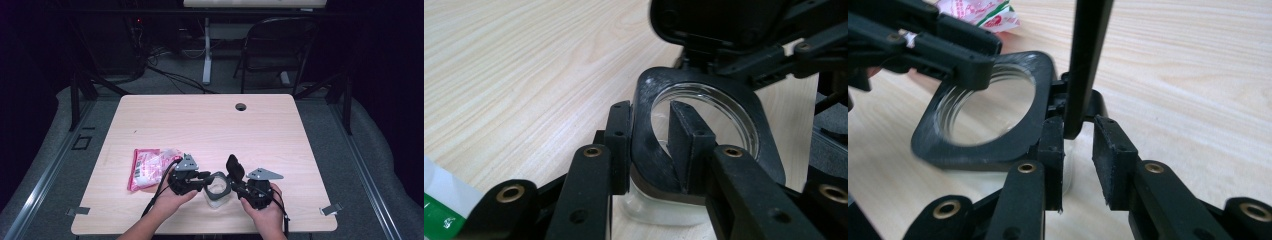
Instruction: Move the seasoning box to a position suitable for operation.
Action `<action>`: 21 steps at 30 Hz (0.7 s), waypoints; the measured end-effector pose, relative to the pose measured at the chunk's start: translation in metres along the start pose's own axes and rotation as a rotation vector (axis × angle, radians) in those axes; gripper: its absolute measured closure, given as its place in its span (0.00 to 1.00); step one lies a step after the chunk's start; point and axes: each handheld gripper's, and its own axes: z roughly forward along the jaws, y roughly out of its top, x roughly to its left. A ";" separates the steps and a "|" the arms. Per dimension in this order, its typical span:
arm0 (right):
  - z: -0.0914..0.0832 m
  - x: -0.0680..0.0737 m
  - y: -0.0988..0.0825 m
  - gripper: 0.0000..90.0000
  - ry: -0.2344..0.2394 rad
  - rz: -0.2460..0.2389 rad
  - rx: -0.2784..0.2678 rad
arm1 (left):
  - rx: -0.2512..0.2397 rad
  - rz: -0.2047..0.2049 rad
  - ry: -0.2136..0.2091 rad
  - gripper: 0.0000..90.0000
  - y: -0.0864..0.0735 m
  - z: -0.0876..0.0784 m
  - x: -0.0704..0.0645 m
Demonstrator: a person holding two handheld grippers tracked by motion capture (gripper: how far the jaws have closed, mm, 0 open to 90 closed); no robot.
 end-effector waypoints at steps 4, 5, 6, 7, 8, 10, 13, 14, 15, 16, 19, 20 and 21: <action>0.008 -0.002 0.006 0.82 0.007 0.003 -0.005 | -0.005 -0.011 0.011 0.79 -0.002 -0.001 0.002; 0.010 -0.003 0.008 0.82 0.009 0.000 -0.003 | -0.008 -0.017 0.012 0.78 -0.002 -0.002 0.004; 0.013 -0.003 0.009 0.82 0.011 0.005 -0.006 | -0.007 -0.019 0.014 0.78 -0.002 -0.002 0.005; 0.014 -0.004 0.010 0.81 0.018 0.009 -0.004 | -0.009 -0.025 0.017 0.78 -0.003 -0.003 0.006; 0.017 -0.006 0.011 0.81 0.028 0.020 -0.007 | -0.014 -0.027 0.017 0.78 -0.003 -0.003 0.007; 0.019 -0.007 0.013 0.81 0.027 0.027 -0.004 | -0.019 -0.042 0.015 0.78 -0.004 -0.004 0.008; 0.025 -0.010 0.016 0.81 0.023 0.029 0.002 | -0.021 -0.049 0.015 0.77 -0.004 -0.004 0.009; 0.026 -0.010 0.016 0.81 0.020 0.030 0.004 | -0.020 -0.049 0.017 0.77 -0.004 -0.004 0.009; 0.027 -0.011 0.017 0.81 0.020 0.028 0.009 | -0.022 -0.051 0.017 0.77 -0.004 -0.004 0.010; 0.028 -0.011 0.018 0.81 0.017 0.031 0.006 | -0.023 -0.055 0.018 0.76 -0.004 -0.004 0.010; 0.030 -0.013 0.022 0.81 0.012 0.028 0.010 | -0.026 -0.064 0.014 0.76 -0.005 -0.004 0.011; 0.031 -0.014 0.023 0.81 0.013 0.035 0.003 | -0.028 -0.066 0.014 0.76 -0.005 -0.004 0.011; 0.033 -0.015 0.025 0.81 0.014 0.039 0.008 | -0.029 -0.070 0.011 0.75 -0.005 -0.005 0.011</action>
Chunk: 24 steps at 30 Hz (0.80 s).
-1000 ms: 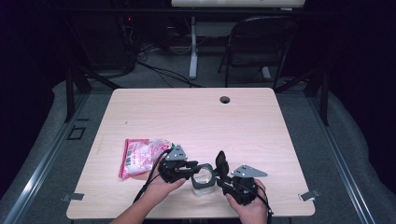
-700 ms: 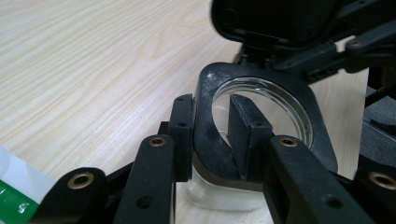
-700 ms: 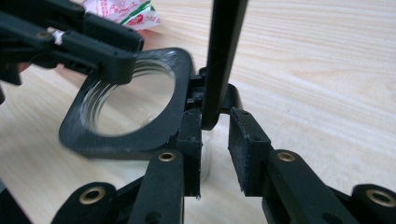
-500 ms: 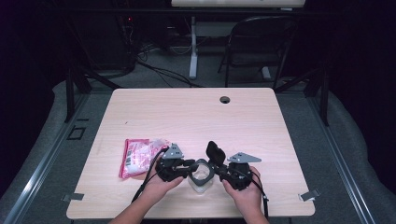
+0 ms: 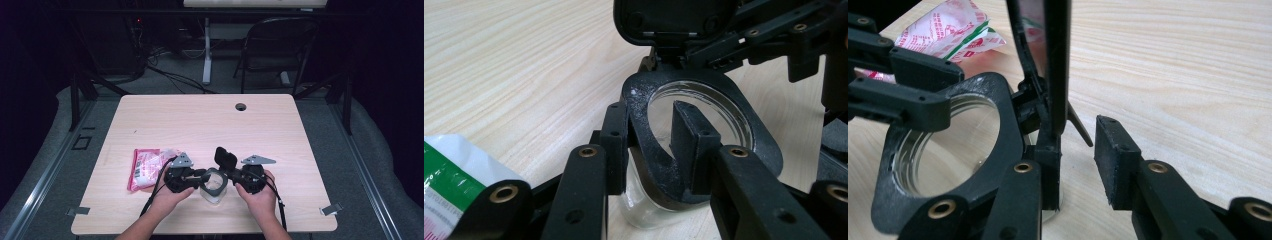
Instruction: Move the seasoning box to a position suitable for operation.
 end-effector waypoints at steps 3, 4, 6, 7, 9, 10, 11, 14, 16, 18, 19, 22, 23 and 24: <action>0.004 -0.002 0.004 0.81 0.003 0.003 0.008 | -0.002 -0.007 -0.002 0.74 0.000 -0.001 0.000; 0.006 -0.002 0.005 0.81 -0.001 -0.004 0.012 | -0.004 -0.010 -0.002 0.74 0.000 -0.001 0.000; 0.009 -0.003 0.008 0.81 -0.004 0.000 0.017 | -0.004 -0.012 -0.002 0.73 0.000 -0.001 0.000; 0.011 -0.004 0.009 0.81 -0.001 0.000 0.019 | -0.008 -0.015 -0.003 0.73 0.000 -0.001 0.000; 0.014 -0.005 0.011 0.81 -0.001 0.009 0.024 | -0.007 -0.010 -0.003 0.73 0.000 -0.002 0.000; 0.015 -0.005 0.013 0.81 -0.007 0.003 0.028 | -0.009 -0.012 -0.003 0.72 0.000 -0.002 0.000; 0.016 -0.005 0.014 0.81 -0.009 0.001 0.028 | -0.009 -0.009 -0.002 0.72 0.000 -0.002 0.000; 0.019 -0.006 0.017 0.81 -0.012 0.001 0.034 | -0.014 -0.012 -0.003 0.71 0.001 -0.002 0.000; 0.021 -0.006 0.019 0.81 -0.020 -0.003 0.039 | -0.014 -0.013 -0.001 0.71 0.001 -0.002 0.000; 0.022 -0.006 0.021 0.81 -0.021 -0.008 0.043 | -0.016 -0.015 -0.001 0.70 0.001 -0.002 0.001; 0.023 -0.006 0.022 0.81 -0.021 -0.015 0.046 | -0.016 -0.015 -0.001 0.70 0.001 -0.002 0.001; 0.025 -0.007 0.024 0.81 -0.025 -0.016 0.047 | -0.019 -0.016 -0.001 0.70 0.001 -0.002 0.001; 0.026 -0.007 0.025 0.81 -0.026 -0.015 0.049 | -0.019 -0.017 -0.001 0.70 0.001 -0.002 0.001; 0.026 -0.008 0.025 0.81 -0.022 -0.020 0.048 | -0.020 -0.017 -0.001 0.70 0.001 -0.002 0.001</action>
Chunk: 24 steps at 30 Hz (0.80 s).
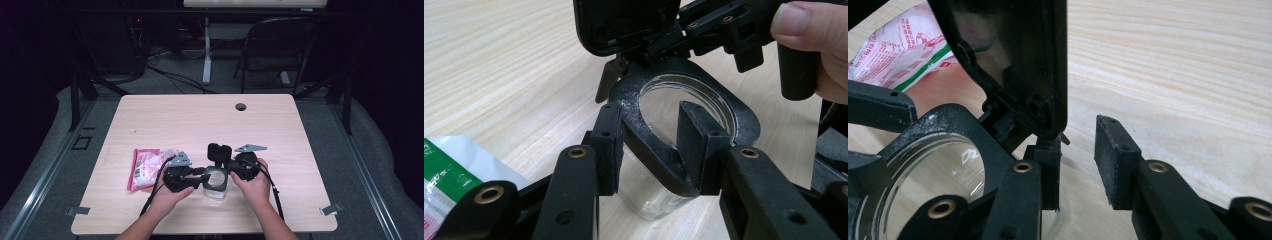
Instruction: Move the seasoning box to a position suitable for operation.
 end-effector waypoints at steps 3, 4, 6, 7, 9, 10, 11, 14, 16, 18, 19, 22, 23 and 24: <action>0.001 -0.001 0.001 0.80 0.003 -0.001 0.001 | -0.002 0.001 0.002 0.69 0.000 0.000 -0.001; 0.001 -0.002 0.001 0.79 0.004 -0.002 0.002 | -0.002 0.001 0.002 0.69 0.000 0.000 -0.001; 0.001 -0.002 0.001 0.78 0.002 -0.003 -0.003 | -0.009 0.008 0.005 0.70 0.000 -0.001 -0.001; 0.000 -0.002 0.001 0.78 0.001 -0.007 -0.004 | -0.017 0.010 0.006 0.70 0.001 -0.002 -0.001; -0.003 -0.002 0.000 0.77 -0.003 -0.021 -0.001 | -0.030 0.006 0.010 0.69 0.002 -0.006 0.000; -0.004 -0.002 0.000 0.77 -0.009 -0.029 -0.004 | -0.035 0.004 0.013 0.69 0.003 -0.008 0.001; -0.006 -0.002 -0.001 0.76 -0.012 -0.038 -0.006 | -0.045 0.000 0.016 0.69 0.003 -0.011 0.002; -0.013 -0.002 -0.003 0.74 -0.017 -0.067 -0.006 | -0.063 -0.006 0.030 0.69 0.004 -0.019 0.007; -0.019 -0.002 -0.003 0.71 -0.018 -0.086 0.010 | -0.078 -0.016 0.046 0.69 0.004 -0.026 0.011; -0.025 -0.001 -0.004 0.69 -0.012 -0.107 0.011 | -0.088 -0.019 0.059 0.70 0.003 -0.031 0.015; -0.028 0.000 -0.005 0.69 -0.015 -0.116 0.008 | -0.092 -0.020 0.074 0.70 0.002 -0.035 0.017; -0.039 -0.001 -0.007 0.66 -0.007 -0.134 -0.007 | -0.103 -0.038 0.116 0.69 0.000 -0.047 0.025; -0.042 -0.001 -0.008 0.64 0.006 -0.125 0.003 | -0.105 -0.045 0.126 0.69 -0.001 -0.050 0.026; -0.044 -0.002 -0.009 0.64 0.014 -0.119 -0.001 | -0.105 -0.045 0.126 0.68 -0.001 -0.050 0.026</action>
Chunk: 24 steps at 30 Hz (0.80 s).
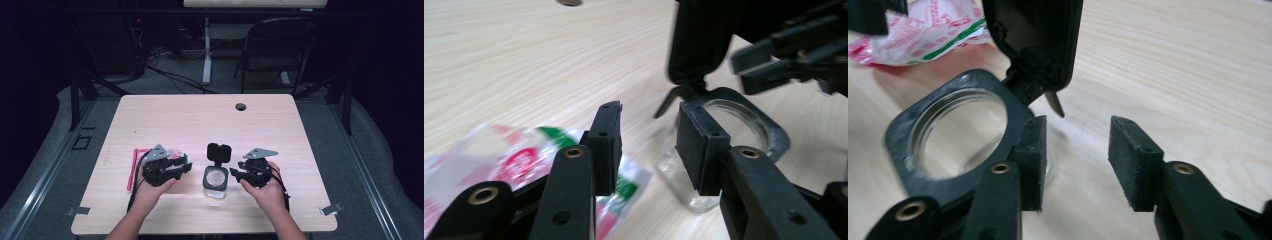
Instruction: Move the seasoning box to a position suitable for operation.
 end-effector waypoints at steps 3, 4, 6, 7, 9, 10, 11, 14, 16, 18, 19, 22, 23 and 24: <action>-0.008 -0.002 -0.003 0.61 0.026 -0.004 -0.002 | -0.013 -0.013 0.062 0.66 -0.005 -0.014 0.007; -0.011 -0.002 -0.005 0.61 0.032 -0.010 -0.012 | -0.007 -0.008 0.083 0.66 -0.007 -0.017 0.007; -0.016 -0.003 -0.006 0.62 0.028 -0.021 -0.011 | 0.008 0.009 0.115 0.65 -0.013 -0.021 0.007; -0.020 -0.004 -0.006 0.62 0.027 -0.032 -0.011 | 0.012 0.010 0.120 0.65 -0.016 -0.022 0.006; -0.027 -0.007 -0.007 0.63 0.035 -0.020 -0.031 | 0.034 0.011 0.125 0.66 -0.022 -0.024 0.007; -0.029 -0.007 -0.007 0.64 0.036 -0.015 -0.037 | 0.042 0.005 0.129 0.66 -0.025 -0.025 0.008; -0.033 -0.008 -0.008 0.65 0.035 -0.009 -0.039 | 0.047 0.000 0.133 0.66 -0.027 -0.026 0.010; -0.039 -0.010 -0.009 0.69 0.032 -0.001 -0.033 | 0.046 -0.037 0.146 0.68 -0.032 -0.033 0.016; -0.042 -0.010 -0.009 0.70 0.025 -0.003 -0.030 | 0.039 -0.056 0.160 0.68 -0.034 -0.039 0.020; -0.043 -0.009 -0.009 0.71 0.019 -0.017 -0.016 | 0.042 -0.060 0.178 0.67 -0.036 -0.045 0.025; -0.042 -0.008 -0.010 0.71 0.015 -0.026 -0.011 | 0.042 -0.072 0.181 0.67 -0.037 -0.048 0.027; -0.041 -0.006 -0.010 0.71 0.018 -0.038 -0.007 | 0.046 -0.096 0.186 0.64 -0.041 -0.052 0.033; -0.040 -0.006 -0.011 0.70 0.019 -0.040 -0.015 | 0.047 -0.096 0.185 0.62 -0.042 -0.052 0.034; -0.039 -0.006 -0.012 0.70 0.020 -0.033 -0.022 | 0.051 -0.095 0.185 0.61 -0.043 -0.052 0.035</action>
